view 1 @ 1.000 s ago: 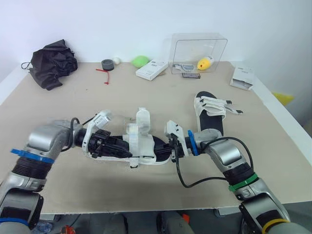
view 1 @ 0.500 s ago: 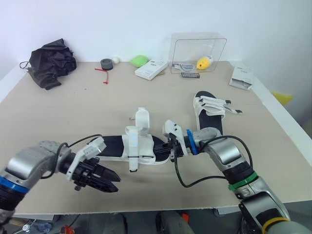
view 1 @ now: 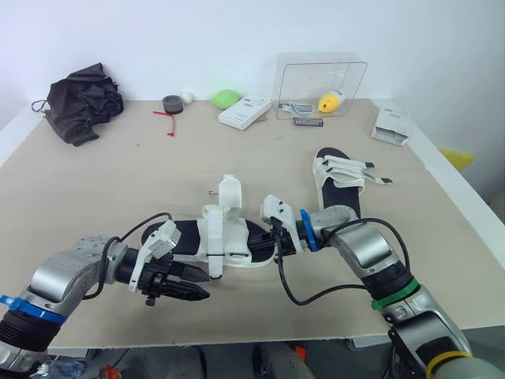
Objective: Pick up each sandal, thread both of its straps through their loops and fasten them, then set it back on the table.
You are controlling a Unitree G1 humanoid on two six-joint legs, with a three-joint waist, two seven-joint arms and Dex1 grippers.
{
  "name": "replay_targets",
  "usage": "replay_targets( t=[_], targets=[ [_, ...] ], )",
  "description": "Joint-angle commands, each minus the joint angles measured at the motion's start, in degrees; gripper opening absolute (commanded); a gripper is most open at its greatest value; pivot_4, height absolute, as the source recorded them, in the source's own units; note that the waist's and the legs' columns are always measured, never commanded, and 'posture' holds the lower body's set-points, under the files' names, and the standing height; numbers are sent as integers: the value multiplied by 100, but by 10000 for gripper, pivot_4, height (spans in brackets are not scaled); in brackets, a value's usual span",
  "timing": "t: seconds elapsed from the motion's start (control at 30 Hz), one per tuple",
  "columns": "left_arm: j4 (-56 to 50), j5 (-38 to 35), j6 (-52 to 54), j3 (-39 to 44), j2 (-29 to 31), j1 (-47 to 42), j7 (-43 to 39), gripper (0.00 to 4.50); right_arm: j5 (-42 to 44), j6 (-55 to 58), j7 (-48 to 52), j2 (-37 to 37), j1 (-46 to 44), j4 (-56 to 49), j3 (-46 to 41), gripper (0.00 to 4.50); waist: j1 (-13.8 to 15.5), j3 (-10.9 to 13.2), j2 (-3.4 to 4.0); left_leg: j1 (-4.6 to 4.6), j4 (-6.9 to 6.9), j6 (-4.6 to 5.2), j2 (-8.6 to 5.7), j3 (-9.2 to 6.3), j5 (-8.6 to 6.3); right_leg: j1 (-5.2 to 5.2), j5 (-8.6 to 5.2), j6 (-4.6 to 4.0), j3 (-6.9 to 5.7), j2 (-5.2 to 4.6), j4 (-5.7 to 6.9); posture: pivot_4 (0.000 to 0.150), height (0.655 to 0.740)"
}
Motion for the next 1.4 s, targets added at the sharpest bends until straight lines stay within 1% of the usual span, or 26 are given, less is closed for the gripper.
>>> replay_targets(
  t=[0.03, 0.13, 0.27, 0.33, 0.57, 0.7, 0.73, 0.77, 0.8, 0.83, 0.9, 1.03, 1.13, 1.23, 1.33, 1.4],
  targets=[
    [156, 50, -214, 543, 82, 98, 120, 21083, -261, 236, -76, -149, 305, 230, 366, 0, 4, 0, 1, 0, -2, 0, 0, -2, 0, 0, -4, -2, -2, -1, 0, 1500, 7400],
    [176, 176, -460, 655, -192, 187, 472, 21083, -247, 221, -73, -145, 318, 221, 350, 0, 3, 0, 1, 0, -2, -2, 0, -1, -1, 0, -6, -2, -2, -3, 0, 1500, 7400],
    [109, 634, -986, 485, -830, 237, 1111, 21083, -236, 192, -73, -112, 294, 231, 333, 0, 12, -5, 8, -2, -4, -8, 0, -1, -5, 1, -10, 3, -1, -3, -1, 1500, 7400],
    [-3, 686, -1006, 408, -1011, 292, 1193, 21083, -227, 197, -77, -101, 282, 225, 328, 0, 14, -5, 7, 0, -3, -9, -5, 0, -5, 5, -11, 7, 1, -8, -1, 1500, 7400],
    [-410, 609, -750, 157, -1280, 484, 1293, 21083, -206, 205, -93, -127, 318, 193, 300, 0, 11, -5, 7, 0, -1, -9, -6, 1, -5, 5, -6, 15, 3, -8, -1, 1500, 7400],
    [-562, 345, -398, 127, -1364, 484, 1298, 21083, -192, 217, -107, -121, 335, 168, 278, 0, 10, -5, 7, 0, -2, -10, -6, 0, -6, 5, 4, 33, 2, -7, -1, 1500, 7400],
    [-588, 291, -335, 139, -1328, 489, 1239, 16076, -190, 217, -111, -119, 338, 168, 273, 0, 10, -5, 7, 0, -2, -10, -6, 0, -6, 5, 4, 33, 2, -6, -1, 1500, 7400],
    [-603, 253, -293, 151, -1282, 496, 1174, 13751, -190, 214, -114, -117, 339, 169, 269, 0, 10, -5, 7, 0, -2, -10, -6, -2, -6, 5, 3, 32, 1, -6, -1, 1500, 7400],
    [-617, 201, -218, 173, -1224, 496, 1116, 7316, -188, 215, -118, -113, 339, 170, 265, 0, 10, -5, 7, 0, -2, -10, -6, -3, -6, 5, 3, 32, 0, -6, -1, 1500, 7400],
    [-633, 129, -138, 208, -1148, 493, 1031, 3129, -186, 212, -118, -111, 340, 169, 261, 0, 11, -5, 7, 0, -2, -10, -6, -3, -6, 6, 3, 31, 0, -6, -1, 1500, 7400],
    [-678, -25, 36, 261, -992, 485, 891, 355, -181, 210, -116, -108, 339, 169, 256, 0, 6, -5, 7, 0, -2, -10, -6, -3, -6, 5, 3, 31, 0, -6, -1, 1500, 7400],
    [-971, -564, 654, 336, -252, 601, 257, 355, -172, 187, -98, -87, 308, 204, 244, 0, -11, -2, 7, -1, -4, -20, 1, -4, -13, 0, -2, 26, 1, 3, -1, 1500, 7400],
    [-1165, -944, 1073, 359, 114, 594, 23, 355, -170, 170, -84, -72, 300, 218, 237, 0, -9, -2, 8, 2, -6, -25, 2, -6, -16, 2, -24, -5, -2, 2, 0, 1500, 7400],
    [-1555, -1292, 1578, 278, 555, 437, -228, 355, -177, 143, -67, -60, 271, 265, 241, 0, -10, -1, 6, 2, -5, -26, 2, -5, -16, 2, -25, -5, -1, 2, 0, 1500, 7400],
    [-1519, -1698, 2011, 361, 489, 139, -53, 355, -187, 134, -67, -50, 256, 296, 245, 0, -11, 5, 3, 5, -5, -26, 2, -2, -17, 3, -26, -7, -1, 1, -1, 1500, 7400],
    [-1239, -2347, 2523, 597, 175, -260, 349, 355, -197, 122, -65, -41, 245, 325, 250, 0, -4, 5, 0, 6, -5, -27, 2, -1, -17, 3, -26, -6, 0, 2, -1, 1500, 7400]
  ],
)
